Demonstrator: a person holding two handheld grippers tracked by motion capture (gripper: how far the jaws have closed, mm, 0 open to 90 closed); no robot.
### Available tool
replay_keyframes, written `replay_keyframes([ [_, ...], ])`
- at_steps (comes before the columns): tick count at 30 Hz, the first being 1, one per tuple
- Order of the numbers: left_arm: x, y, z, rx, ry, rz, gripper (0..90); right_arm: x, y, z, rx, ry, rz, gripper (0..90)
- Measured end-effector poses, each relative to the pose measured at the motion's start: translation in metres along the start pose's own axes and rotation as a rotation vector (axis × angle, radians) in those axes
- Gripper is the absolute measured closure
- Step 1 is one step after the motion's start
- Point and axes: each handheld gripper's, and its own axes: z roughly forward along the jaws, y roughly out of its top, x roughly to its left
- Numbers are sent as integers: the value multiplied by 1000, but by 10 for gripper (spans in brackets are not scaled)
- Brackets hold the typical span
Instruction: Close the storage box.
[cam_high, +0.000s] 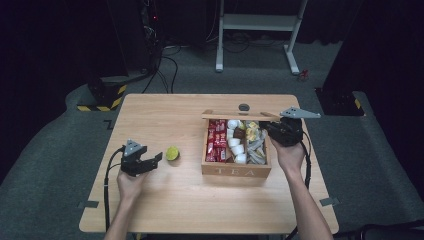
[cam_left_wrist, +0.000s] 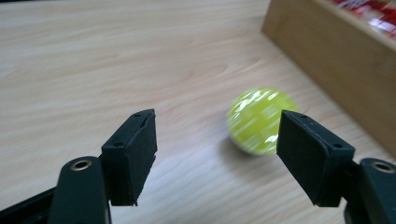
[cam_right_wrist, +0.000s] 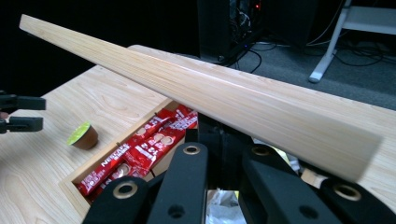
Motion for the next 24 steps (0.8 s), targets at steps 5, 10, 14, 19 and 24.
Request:
replay_keyframes([
  [5, 14, -18, -5, 35, 46, -24, 300, -3, -6, -1, -12, 8, 19, 900],
  [10, 22, -31, -2, 71, 61, -58, 301, -4, -10, -1, -3, 10, 21, 900],
  [14, 24, -39, 2, 90, 75, -70, 300, -4, -12, -2, -3, 9, 20, 900],
  [19, 25, -41, 5, 108, 84, -73, 303, -4, -16, -2, 0, 8, 23, 900],
  [24, 22, -41, 7, 133, 95, -58, 296, -3, -20, -3, 6, 19, 34, 898],
])
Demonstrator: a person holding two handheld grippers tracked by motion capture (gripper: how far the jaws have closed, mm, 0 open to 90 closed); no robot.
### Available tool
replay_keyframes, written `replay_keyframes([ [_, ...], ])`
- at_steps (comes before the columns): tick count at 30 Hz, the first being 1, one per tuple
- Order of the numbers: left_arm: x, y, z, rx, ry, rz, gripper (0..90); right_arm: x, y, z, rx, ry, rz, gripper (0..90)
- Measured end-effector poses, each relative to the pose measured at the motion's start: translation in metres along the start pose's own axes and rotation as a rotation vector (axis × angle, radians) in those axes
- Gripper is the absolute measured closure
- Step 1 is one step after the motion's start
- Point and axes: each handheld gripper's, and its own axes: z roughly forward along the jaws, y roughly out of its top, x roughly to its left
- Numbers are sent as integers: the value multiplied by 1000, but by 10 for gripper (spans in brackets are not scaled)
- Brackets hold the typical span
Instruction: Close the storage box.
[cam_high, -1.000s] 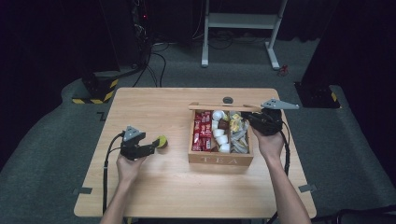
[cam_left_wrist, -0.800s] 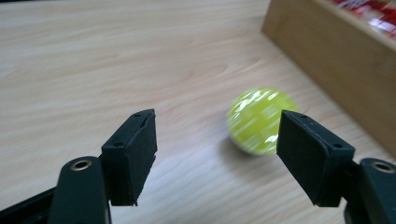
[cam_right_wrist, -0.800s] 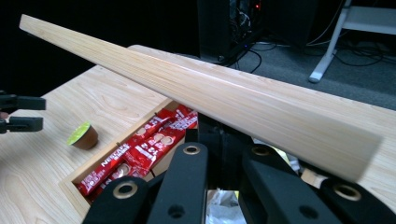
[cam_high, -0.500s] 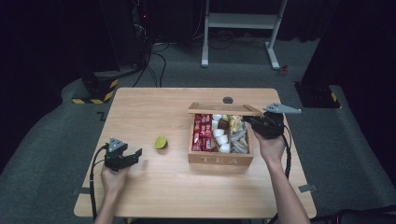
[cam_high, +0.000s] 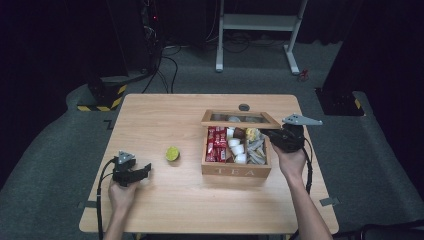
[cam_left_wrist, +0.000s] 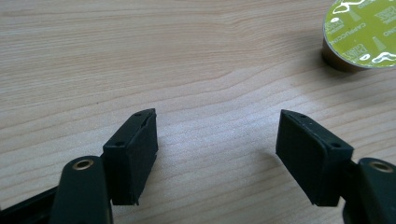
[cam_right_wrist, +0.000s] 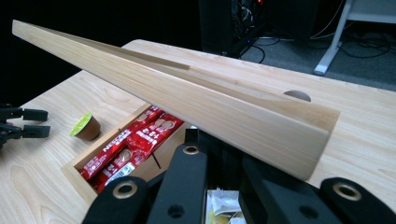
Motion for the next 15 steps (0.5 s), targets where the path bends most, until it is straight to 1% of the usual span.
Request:
replay_keyframes([
  [1, -2, 0, 0, 3, 7, 12, 287, 0, -1, 0, -3, 3, -6, 897],
  [4, -4, 0, 1, 12, 20, 32, 280, 0, -4, -2, -13, 12, 3, 896],
  [5, -5, 0, 1, 13, 24, 36, 276, 0, -6, -2, -12, 14, -2, 896],
  [10, -5, 1, 2, 13, 18, 37, 262, 4, -15, -3, 0, -10, -24, 897],
  [13, -5, 1, 2, 14, 17, 37, 259, 5, -17, -3, 9, -22, -37, 897],
  [15, -5, 1, 2, 15, 16, 38, 255, 6, -19, -3, 6, -23, -34, 898],
])
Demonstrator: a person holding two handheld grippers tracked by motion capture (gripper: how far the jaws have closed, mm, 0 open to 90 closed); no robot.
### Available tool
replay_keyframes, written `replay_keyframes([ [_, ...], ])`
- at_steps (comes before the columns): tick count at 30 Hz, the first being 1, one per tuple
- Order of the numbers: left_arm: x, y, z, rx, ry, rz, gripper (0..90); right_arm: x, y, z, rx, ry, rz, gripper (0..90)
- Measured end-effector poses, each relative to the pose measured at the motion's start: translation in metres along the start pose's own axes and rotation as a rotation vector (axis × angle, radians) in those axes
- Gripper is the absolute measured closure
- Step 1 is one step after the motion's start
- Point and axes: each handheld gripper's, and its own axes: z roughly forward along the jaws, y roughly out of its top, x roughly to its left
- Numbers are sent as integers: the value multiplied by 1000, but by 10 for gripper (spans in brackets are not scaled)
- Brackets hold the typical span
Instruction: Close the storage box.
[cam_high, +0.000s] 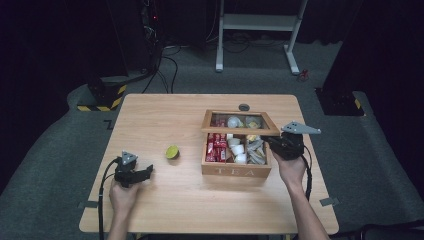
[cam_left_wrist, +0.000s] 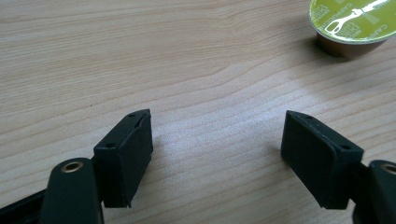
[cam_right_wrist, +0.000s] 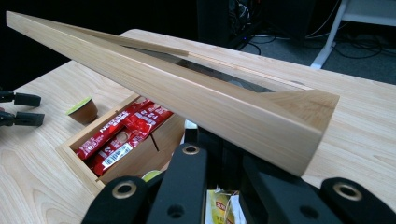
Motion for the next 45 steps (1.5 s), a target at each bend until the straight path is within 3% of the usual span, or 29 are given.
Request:
replay_keyframes([
  [15, 0, 0, 0, 1, -4, 3, 250, 2, -14, 0, 1, 17, 21, 897],
  [31, 0, 0, 0, -2, -4, 2, 248, 4, -42, 3, 24, 43, 32, 893],
  [45, 0, 0, 1, -1, -9, 2, 249, 8, -64, 2, 42, 16, 16, 894],
])
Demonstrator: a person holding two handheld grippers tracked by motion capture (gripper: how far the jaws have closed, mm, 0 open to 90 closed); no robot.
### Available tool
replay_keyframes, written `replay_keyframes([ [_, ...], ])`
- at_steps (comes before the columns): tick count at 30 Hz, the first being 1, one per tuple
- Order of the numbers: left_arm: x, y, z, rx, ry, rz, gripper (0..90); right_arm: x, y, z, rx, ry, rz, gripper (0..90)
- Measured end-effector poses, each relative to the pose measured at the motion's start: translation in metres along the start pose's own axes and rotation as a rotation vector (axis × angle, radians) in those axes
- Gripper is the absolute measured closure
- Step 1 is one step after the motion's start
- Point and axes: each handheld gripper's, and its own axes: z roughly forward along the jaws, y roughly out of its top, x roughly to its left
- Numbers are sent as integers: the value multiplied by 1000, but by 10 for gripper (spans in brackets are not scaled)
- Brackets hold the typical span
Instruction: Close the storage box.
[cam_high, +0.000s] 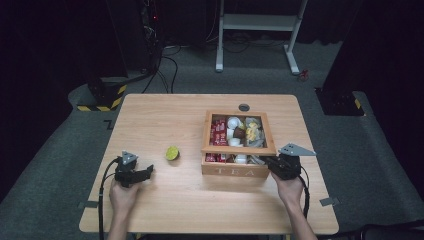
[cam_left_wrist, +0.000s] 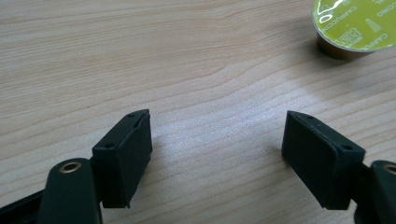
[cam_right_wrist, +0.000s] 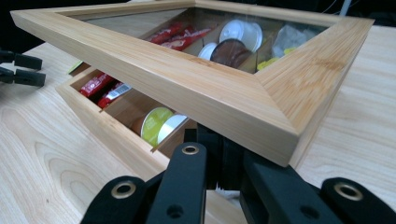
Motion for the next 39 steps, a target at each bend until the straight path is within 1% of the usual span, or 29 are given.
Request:
replay_keyframes([
  [4, 0, 0, 0, -1, 1, 0, 249, 0, -6, 2, 12, 4, 5, 894],
  [8, 0, 0, 0, -1, 1, -1, 249, 0, -9, 1, 9, 5, 5, 893],
  [10, 0, 0, 0, -2, 1, -3, 250, 2, -11, 0, 15, -3, -4, 893],
  [11, 0, 0, 0, -2, 1, -2, 250, 2, -12, 0, 17, -11, -16, 892],
  [15, 0, 0, 0, -1, -2, 9, 256, 7, -16, -2, 16, -23, -39, 894],
  [18, 0, 0, 0, -2, -2, 9, 255, 9, -19, -1, 35, -31, -54, 894],
  [20, 0, 0, 0, -2, -2, 9, 255, 8, -20, -2, 28, -23, -41, 895],
  [22, 0, 0, 0, -2, -2, 9, 255, 8, -21, -2, 24, -23, -43, 895],
  [24, 0, 0, 0, -2, -2, 9, 255, 8, -21, -3, 27, -10, -37, 895],
  [26, 0, 0, 0, -2, -3, 9, 255, 8, -22, -5, 27, -7, -39, 896],
  [27, 0, 0, 0, -2, -3, 9, 255, 8, -23, -6, 28, -4, -31, 896],
  [31, 0, 0, 0, -2, -2, 10, 252, 7, -23, -9, 30, -4, -34, 897],
  [36, 0, 0, 0, -2, -2, 10, 252, 6, -25, -11, 27, 5, -24, 896],
  [39, 0, 0, 0, -2, -2, 11, 252, 6, -26, -12, 29, 12, -30, 895],
])
